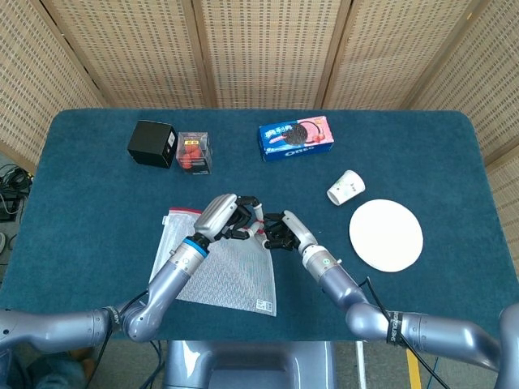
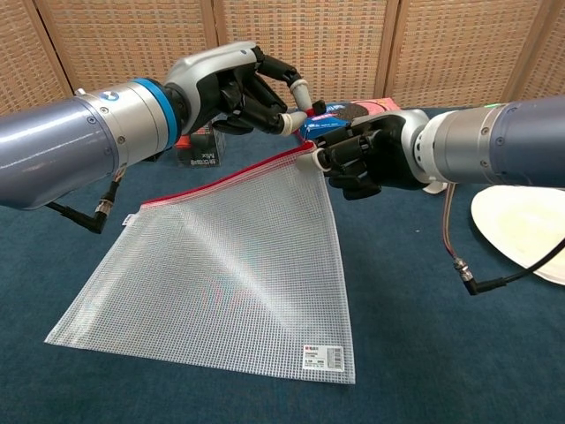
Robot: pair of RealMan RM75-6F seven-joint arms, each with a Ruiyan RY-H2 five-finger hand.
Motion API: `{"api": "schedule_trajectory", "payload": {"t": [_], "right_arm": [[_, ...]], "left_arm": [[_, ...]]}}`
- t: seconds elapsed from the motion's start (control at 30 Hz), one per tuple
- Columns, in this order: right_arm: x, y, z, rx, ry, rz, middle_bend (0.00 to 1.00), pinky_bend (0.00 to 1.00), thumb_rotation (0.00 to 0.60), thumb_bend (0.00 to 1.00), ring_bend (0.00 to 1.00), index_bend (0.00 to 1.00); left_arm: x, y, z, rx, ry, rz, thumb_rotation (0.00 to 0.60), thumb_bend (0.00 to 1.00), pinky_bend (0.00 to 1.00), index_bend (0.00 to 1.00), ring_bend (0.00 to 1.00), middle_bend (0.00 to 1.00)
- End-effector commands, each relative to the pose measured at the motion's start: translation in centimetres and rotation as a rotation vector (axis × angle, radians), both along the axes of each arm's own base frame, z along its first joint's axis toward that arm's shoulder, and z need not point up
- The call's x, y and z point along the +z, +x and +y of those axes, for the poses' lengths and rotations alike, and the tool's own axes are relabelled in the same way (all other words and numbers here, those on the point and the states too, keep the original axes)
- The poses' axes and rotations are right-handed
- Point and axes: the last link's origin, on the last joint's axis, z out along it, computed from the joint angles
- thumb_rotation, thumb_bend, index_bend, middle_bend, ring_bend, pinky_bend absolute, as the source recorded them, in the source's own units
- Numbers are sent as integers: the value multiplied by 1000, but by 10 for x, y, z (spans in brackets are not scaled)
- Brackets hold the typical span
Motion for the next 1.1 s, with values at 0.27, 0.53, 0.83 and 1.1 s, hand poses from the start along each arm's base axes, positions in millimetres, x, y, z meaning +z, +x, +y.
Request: {"api": "schedule_trajectory", "payload": {"t": [0.27, 0.53, 0.83, 1.1], "right_arm": [[9, 2, 0, -5, -20, -26, 931, 992, 600, 901, 893, 676], [15, 6, 1, -3, -30, -57, 934, 992, 600, 903, 894, 676], [20, 10, 3, -2, -28, -100, 936, 992, 600, 903, 894, 682], [28, 15, 2, -5, -46, -158, 937, 992, 600, 903, 894, 684]], "left_arm": [[5, -7, 4, 7, 13, 17, 600, 860, 1000, 847, 952, 926], [10, -19, 10, 39, 13, 19, 600, 866, 1000, 848, 952, 926], [13, -29, 15, 62, 17, 26, 600, 867, 1000, 848, 952, 926], [11, -35, 19, 79, 9, 27, 600, 867, 1000, 848, 952, 926]]}}
